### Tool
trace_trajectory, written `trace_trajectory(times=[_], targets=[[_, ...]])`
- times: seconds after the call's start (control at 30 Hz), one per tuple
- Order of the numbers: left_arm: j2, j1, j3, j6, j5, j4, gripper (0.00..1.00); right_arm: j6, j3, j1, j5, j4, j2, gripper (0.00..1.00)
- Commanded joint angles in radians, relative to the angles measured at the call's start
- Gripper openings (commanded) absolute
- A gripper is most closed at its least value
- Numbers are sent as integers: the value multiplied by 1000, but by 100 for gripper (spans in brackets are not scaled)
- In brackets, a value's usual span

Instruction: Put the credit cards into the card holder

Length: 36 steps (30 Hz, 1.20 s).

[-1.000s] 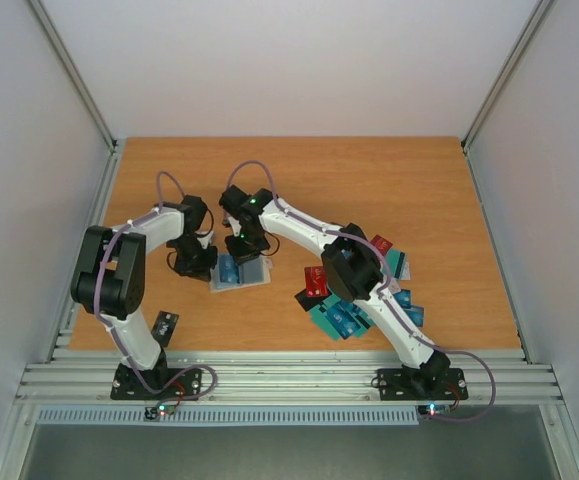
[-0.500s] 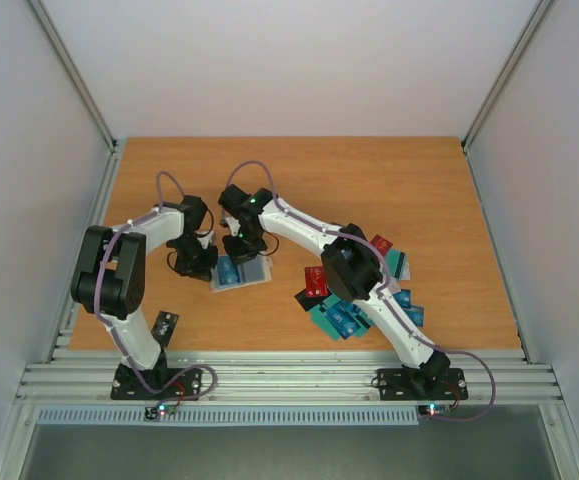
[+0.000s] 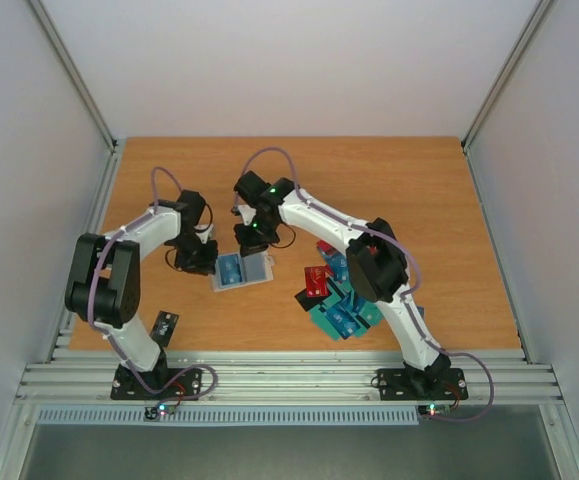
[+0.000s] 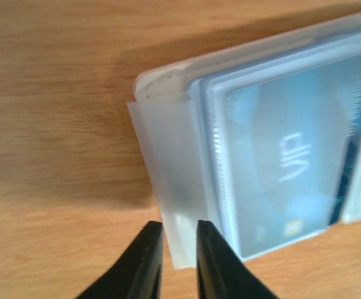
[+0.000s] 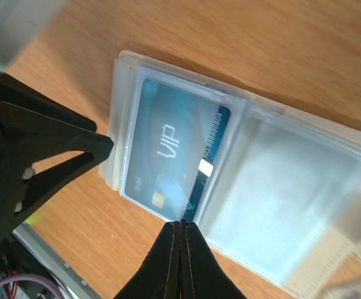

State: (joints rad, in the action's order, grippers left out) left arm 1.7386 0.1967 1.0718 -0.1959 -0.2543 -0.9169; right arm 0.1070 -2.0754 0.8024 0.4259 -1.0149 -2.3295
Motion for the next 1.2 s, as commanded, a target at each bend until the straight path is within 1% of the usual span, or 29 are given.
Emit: trace_trajectory(times=[0.0, 0.13, 0.23, 0.33, 0.43, 0.5, 0.67, 0.9, 1.17], targets=[[-90, 3, 42, -37, -8, 11, 22, -15, 57, -27, 34, 37, 49, 1], [-118, 3, 28, -73, -42, 44, 22, -18, 71, -29, 74, 54, 24, 1], [-122, 3, -10, -104, -106, 119, 18, -40, 75, -36, 117, 75, 3, 1], [-102, 3, -40, -145, -158, 184, 17, -58, 79, -47, 153, 94, -20, 1], [-75, 3, -59, -172, -177, 224, 17, -67, 88, -55, 176, 108, -34, 1], [-63, 3, -68, -182, -184, 242, 18, -70, 98, -61, 188, 118, -41, 1], [-38, 2, -63, -181, -157, 232, 25, -76, 131, -67, 212, 138, -59, 1], [-68, 3, -66, -161, -96, 203, 36, -78, 151, -70, 228, 143, -93, 1], [-22, 3, -69, -140, -102, 211, 39, -77, 172, -73, 228, 142, -106, 1]])
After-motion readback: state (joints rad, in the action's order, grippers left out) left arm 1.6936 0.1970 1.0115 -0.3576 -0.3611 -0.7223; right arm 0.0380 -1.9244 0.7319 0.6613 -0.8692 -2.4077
